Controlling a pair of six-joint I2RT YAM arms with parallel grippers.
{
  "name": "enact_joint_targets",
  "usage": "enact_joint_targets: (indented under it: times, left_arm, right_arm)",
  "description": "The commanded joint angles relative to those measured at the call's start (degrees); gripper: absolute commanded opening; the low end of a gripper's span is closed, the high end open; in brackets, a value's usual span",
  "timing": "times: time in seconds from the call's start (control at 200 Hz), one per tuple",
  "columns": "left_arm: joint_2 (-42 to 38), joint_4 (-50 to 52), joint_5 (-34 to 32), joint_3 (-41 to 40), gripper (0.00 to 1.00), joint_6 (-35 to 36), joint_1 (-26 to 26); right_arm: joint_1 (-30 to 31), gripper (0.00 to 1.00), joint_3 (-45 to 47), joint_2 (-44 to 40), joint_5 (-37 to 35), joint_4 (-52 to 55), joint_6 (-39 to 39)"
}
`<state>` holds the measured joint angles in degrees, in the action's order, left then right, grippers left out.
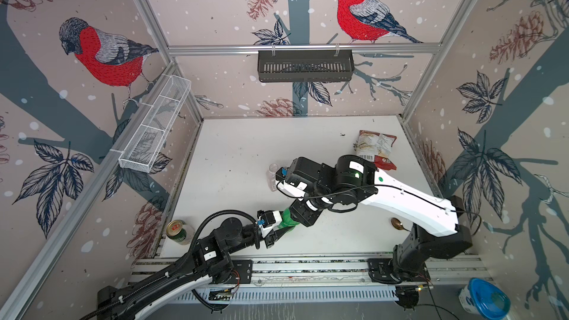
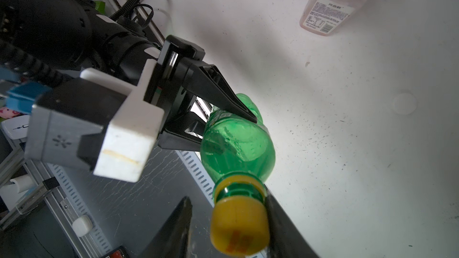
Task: Screw on the bottle caps
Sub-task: Close the bottle cap on the plastic bottle, then screw the bottle cap onto the plastic bottle.
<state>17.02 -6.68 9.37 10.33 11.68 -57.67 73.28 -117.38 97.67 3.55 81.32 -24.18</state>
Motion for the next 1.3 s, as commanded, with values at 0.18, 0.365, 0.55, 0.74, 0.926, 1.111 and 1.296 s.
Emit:
enact_joint_targets:
  times: [0.18, 0.365, 0.55, 0.74, 0.926, 1.111, 1.296]
  left_arm:
    - [-0.14, -5.01, 0.28, 0.31, 0.21, -0.26, 0.06]
    - [-0.23, -5.0, 0.39, 0.31, 0.21, -0.34, 0.01]
    - [-0.24, -5.01, 0.39, 0.22, 0.21, -0.34, 0.06]
    - [-0.17, -5.1, 0.24, 0.13, 0.21, -0.67, 0.06]
    - [0.3, -5.67, 0.48, 0.22, 0.21, -1.09, 0.01]
    - [0.37, -5.96, 0.39, 0.15, 0.21, -1.19, 0.01]
    - [0.43, -6.07, 0.39, 0.13, 0.21, -1.31, 0.02]
  right_arm:
    - [0.11, 0.58, -0.62, 0.06, -1.17, 0.07, -0.28]
    - [0.11, 0.65, -1.43, 0.2, -1.22, 0.07, -0.2]
    - [0.31, 0.78, -2.48, 0.04, 0.8, -0.02, 0.75]
    - [-0.01, 0.86, -3.88, -2.28, 0.19, -1.54, 1.09]
    - [-3.75, 0.88, -2.25, -5.99, -2.26, -2.52, -0.55]
    - [-5.24, 0.88, 2.67, -9.45, -1.59, -4.82, -1.28]
    - [-5.94, 0.88, 4.9, -10.03, -1.6, -5.48, -1.39]
